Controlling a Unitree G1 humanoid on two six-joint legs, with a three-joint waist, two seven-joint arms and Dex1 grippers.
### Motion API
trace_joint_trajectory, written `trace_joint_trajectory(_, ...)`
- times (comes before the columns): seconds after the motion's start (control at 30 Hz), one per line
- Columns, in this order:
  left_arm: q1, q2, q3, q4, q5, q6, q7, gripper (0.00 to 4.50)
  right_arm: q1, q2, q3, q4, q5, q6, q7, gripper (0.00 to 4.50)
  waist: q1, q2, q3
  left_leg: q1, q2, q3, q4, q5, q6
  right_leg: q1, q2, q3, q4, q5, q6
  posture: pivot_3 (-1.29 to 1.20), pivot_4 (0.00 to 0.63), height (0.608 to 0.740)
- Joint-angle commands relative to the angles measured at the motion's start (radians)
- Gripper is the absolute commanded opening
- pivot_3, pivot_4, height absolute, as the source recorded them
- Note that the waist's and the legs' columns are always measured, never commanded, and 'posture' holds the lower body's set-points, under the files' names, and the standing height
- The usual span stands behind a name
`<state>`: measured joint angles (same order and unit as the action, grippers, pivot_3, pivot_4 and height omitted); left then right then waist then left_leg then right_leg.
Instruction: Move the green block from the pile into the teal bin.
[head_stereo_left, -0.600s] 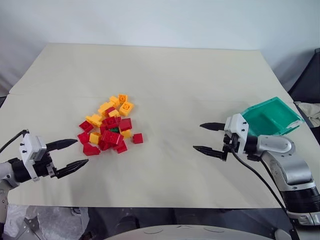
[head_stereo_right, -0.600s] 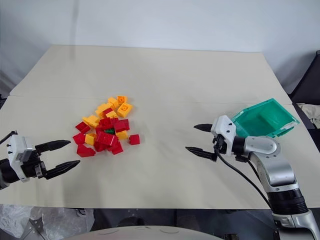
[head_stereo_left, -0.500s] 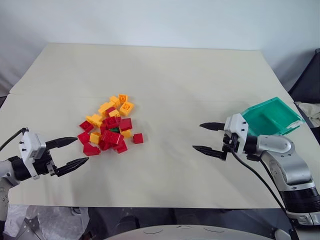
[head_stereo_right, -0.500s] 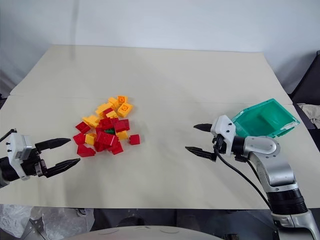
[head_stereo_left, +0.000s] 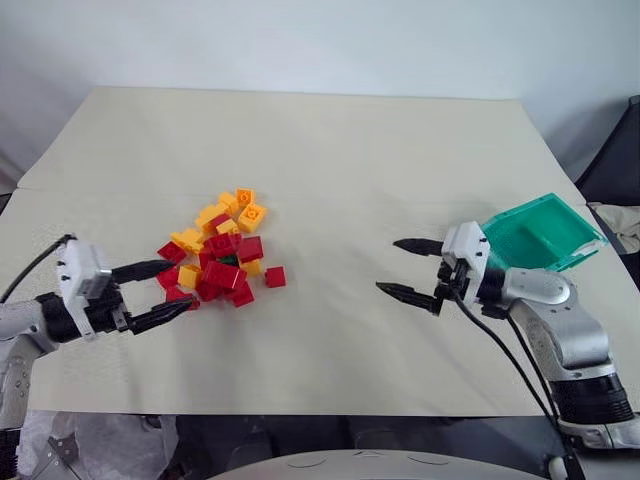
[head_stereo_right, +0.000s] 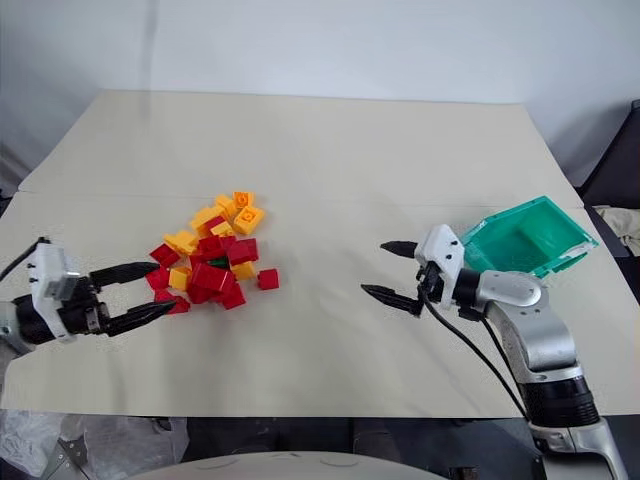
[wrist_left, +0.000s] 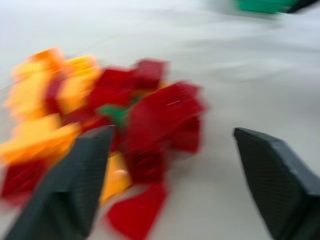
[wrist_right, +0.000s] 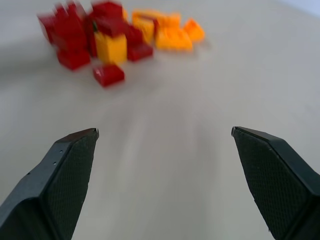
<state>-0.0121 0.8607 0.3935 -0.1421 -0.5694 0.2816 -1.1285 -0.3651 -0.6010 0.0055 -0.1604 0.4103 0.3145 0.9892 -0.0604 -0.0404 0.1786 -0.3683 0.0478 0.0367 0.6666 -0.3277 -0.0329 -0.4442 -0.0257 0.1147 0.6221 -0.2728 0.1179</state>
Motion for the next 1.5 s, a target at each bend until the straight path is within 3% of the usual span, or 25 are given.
trace_joint_trajectory(0.03,-0.042,0.003,-0.064,-0.04,0.018,-0.044,-0.04,2.68,-0.021,0.024,0.009,-0.053,0.024,0.016,-0.016,4.5,0.001,0.0,0.0,0.0,0.0,0.0,0.0,0.0,0.0,0.0,0.0,0.0,0.0,0.0,0.0,0.0,0.15,0.74)
trace_joint_trajectory(0.27,-0.206,-0.028,-0.232,0.036,0.046,-0.052,-0.105,0.46,-0.037,0.081,0.044,-0.065,0.017,0.018,-0.042,4.5,0.005,0.0,0.0,-0.001,-0.001,0.0,0.001,0.0,0.0,0.0,0.0,0.0,0.0,0.0,0.0,0.0,0.15,0.74)
trace_joint_trajectory(0.33,-0.267,-0.054,-0.263,0.094,0.074,-0.075,-0.098,0.03,-0.036,0.091,0.049,-0.07,0.015,0.017,-0.05,4.5,0.005,0.0,0.0,-0.001,-0.001,0.0,0.002,0.0,0.0,0.0,0.0,0.0,0.0,0.0,0.0,0.0,0.15,0.74)
trace_joint_trajectory(0.7,-0.428,-0.123,-0.308,0.392,0.265,-0.167,0.073,0.03,-0.017,0.132,0.059,-0.114,0.018,0.021,-0.109,4.5,0.003,0.0,0.0,-0.001,-0.001,0.0,0.003,0.0,0.0,0.0,0.001,0.0,0.003,0.0,0.0,0.0,0.15,0.74)
trace_joint_trajectory(0.83,-0.496,-0.148,-0.3,0.525,0.351,-0.217,0.203,0.03,-0.014,0.137,0.059,-0.116,0.016,0.019,-0.12,4.5,0.006,0.0,0.0,-0.001,-0.001,0.0,0.006,0.0,0.0,0.0,0.001,0.0,0.004,0.0,0.0,0.0,0.15,0.74)
trace_joint_trajectory(1.1,-0.532,-0.144,-0.29,0.618,0.421,-0.245,0.341,0.03,-0.029,0.144,0.055,-0.095,0.016,0.014,-0.123,4.5,0.002,0.0,0.0,0.0,-0.001,0.0,0.013,0.001,0.001,0.001,0.001,0.001,0.01,0.002,0.002,0.0,0.15,0.74)
trace_joint_trajectory(1.27,-0.539,-0.167,-0.296,0.616,0.399,-0.232,0.331,0.03,-0.038,0.147,0.057,-0.085,0.016,0.011,-0.119,4.5,0.004,0.0,0.0,0.001,-0.001,-0.001,0.014,0.001,0.002,0.001,0.001,0.001,0.012,0.002,0.002,0.0,0.15,0.74)
trace_joint_trajectory(1.5,-0.42,-0.187,-0.291,0.37,0.256,-0.147,0.174,0.03,-0.054,0.152,0.06,-0.068,0.016,0.009,-0.112,4.5,-0.001,0.0,0.0,-0.001,-0.001,0.0,0.014,0.001,0.002,0.001,0.001,0.002,0.009,0.002,0.002,0.0,0.15,0.74)
